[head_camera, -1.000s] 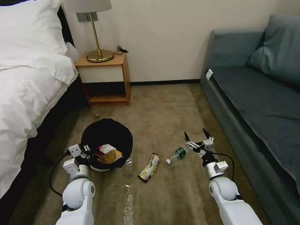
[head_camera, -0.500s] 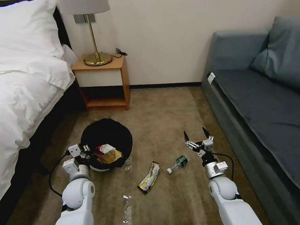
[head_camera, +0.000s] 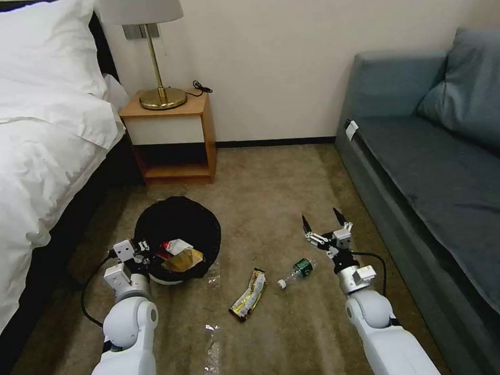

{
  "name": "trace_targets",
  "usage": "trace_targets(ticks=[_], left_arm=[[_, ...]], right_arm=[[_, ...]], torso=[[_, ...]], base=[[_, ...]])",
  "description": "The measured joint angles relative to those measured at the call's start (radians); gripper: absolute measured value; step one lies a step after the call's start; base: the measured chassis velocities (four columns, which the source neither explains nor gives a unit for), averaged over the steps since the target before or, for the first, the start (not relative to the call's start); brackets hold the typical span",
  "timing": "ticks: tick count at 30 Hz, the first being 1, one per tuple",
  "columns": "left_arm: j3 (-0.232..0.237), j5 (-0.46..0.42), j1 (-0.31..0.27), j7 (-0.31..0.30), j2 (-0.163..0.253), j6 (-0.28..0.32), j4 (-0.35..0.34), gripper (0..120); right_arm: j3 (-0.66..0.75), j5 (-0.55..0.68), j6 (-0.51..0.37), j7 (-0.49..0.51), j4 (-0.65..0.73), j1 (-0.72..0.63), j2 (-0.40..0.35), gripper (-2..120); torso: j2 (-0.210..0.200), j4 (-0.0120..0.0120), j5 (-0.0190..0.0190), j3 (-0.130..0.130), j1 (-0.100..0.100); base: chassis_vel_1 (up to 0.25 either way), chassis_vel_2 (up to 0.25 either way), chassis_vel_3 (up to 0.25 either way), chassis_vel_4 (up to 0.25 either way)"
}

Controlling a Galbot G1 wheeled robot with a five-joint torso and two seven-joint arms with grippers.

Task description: Pick up the trash bin, then pick up the garbage on the floor and place it into the trash bin.

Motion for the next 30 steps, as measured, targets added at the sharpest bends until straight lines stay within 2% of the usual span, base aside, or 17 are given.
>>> trace_targets(ticks=[4, 5, 8, 11, 12, 15, 16, 19, 20, 23, 24, 26, 28, 30], left_arm=[[0.0, 0.0, 0.007, -0.002, -0.004, 0.001, -0.004, 4], [-0.003, 0.001, 0.011, -0.003, -0.006, 0.001, -0.004, 4], [-0.005, 0.003, 0.013, -0.004, -0.007, 0.002, -0.005, 4], [-0.005, 0.006, 0.017, -0.007, -0.011, 0.002, -0.013, 4], [-0.005, 0.006, 0.017, -0.007, -0.011, 0.002, -0.013, 4], [-0.003, 0.009, 0.017, -0.01, -0.014, 0.003, -0.015, 4], [-0.003, 0.009, 0.017, -0.01, -0.014, 0.003, -0.015, 4], [-0.002, 0.014, 0.02, -0.011, -0.017, 0.003, -0.015, 4], [-0.002, 0.014, 0.02, -0.011, -0.017, 0.003, -0.015, 4], [-0.001, 0.019, 0.027, -0.012, -0.02, 0.003, -0.015, 4], [-0.001, 0.019, 0.027, -0.012, -0.02, 0.003, -0.015, 4], [-0.002, 0.02, 0.03, -0.012, -0.022, 0.002, -0.015, 4], [-0.002, 0.02, 0.031, -0.012, -0.022, 0.002, -0.015, 4], [-0.003, 0.02, 0.034, -0.012, -0.022, 0.0, -0.015, 4]], right_arm=[[-0.063, 0.039, -0.064, 0.08, -0.017, 0.052, -0.022, 100], [-0.107, 0.137, -0.139, 0.127, -0.017, 0.079, -0.037, 100], [-0.133, 0.204, -0.188, 0.16, -0.011, 0.094, -0.048, 100], [-0.192, 0.327, -0.296, 0.254, 0.003, 0.137, -0.067, 100], [-0.192, 0.327, -0.296, 0.254, 0.003, 0.137, -0.067, 100], [-0.227, 0.468, -0.436, 0.341, 0.039, 0.16, -0.082, 100], [-0.227, 0.468, -0.436, 0.341, 0.039, 0.16, -0.082, 100], [-0.254, 0.647, -0.589, 0.45, 0.077, 0.173, -0.084, 100], [-0.254, 0.647, -0.589, 0.45, 0.077, 0.173, -0.084, 100], [-0.277, 0.777, -0.714, 0.584, 0.094, 0.179, -0.074, 100], [-0.277, 0.777, -0.714, 0.584, 0.094, 0.179, -0.074, 100], [-0.286, 0.864, -0.794, 0.691, 0.108, 0.184, -0.062, 100], [-0.286, 0.882, -0.814, 0.709, 0.113, 0.183, -0.061, 100], [-0.284, 0.95, -0.899, 0.789, 0.136, 0.175, -0.054, 100]], torso=[[0.0, 0.0001, 0.0, 0.0, 0.0], [0.0, 0.0001, 0.0, 0.0, 0.0], [0.0, 0.0, 0.0001, 0.0, 0.0], [0.0, 0.0001, 0.0002, 0.0, 0.0], [0.0, 0.0001, 0.0002, 0.0, 0.0], [0.0, 0.0, 0.0, 0.0, 0.0], [0.0, 0.0, 0.0, 0.0, 0.0], [0.0, 0.0, 0.0, 0.0, 0.0], [0.0, 0.0, 0.0, 0.0, 0.0], [0.0, 0.0, 0.0, 0.0, 0.0], [0.0, 0.0, 0.0, 0.0, 0.0], [0.0, 0.0001, 0.0, 0.0, 0.0], [0.0, 0.0001, 0.0, 0.0, 0.0], [0.0, 0.0, -0.0001, 0.0, 0.0]], base=[[0.0, 0.0, 0.0, 0.0], [0.0, 0.0, 0.0, 0.0], [0.0, 0.0, 0.0, 0.0], [0.0, 0.0, 0.0, 0.0], [0.0, 0.0, 0.0, 0.0], [0.0, 0.0, 0.0, 0.0], [0.0, 0.0, 0.0, 0.0], [0.0, 0.0, 0.0, 0.0], [0.0, 0.0, 0.0, 0.0], [0.0, 0.0, 0.0, 0.0], [0.0, 0.0, 0.0, 0.0], [0.0, 0.0, 0.0, 0.0], [0.0, 0.0, 0.0, 0.0], [0.0, 0.0, 0.0, 0.0]])
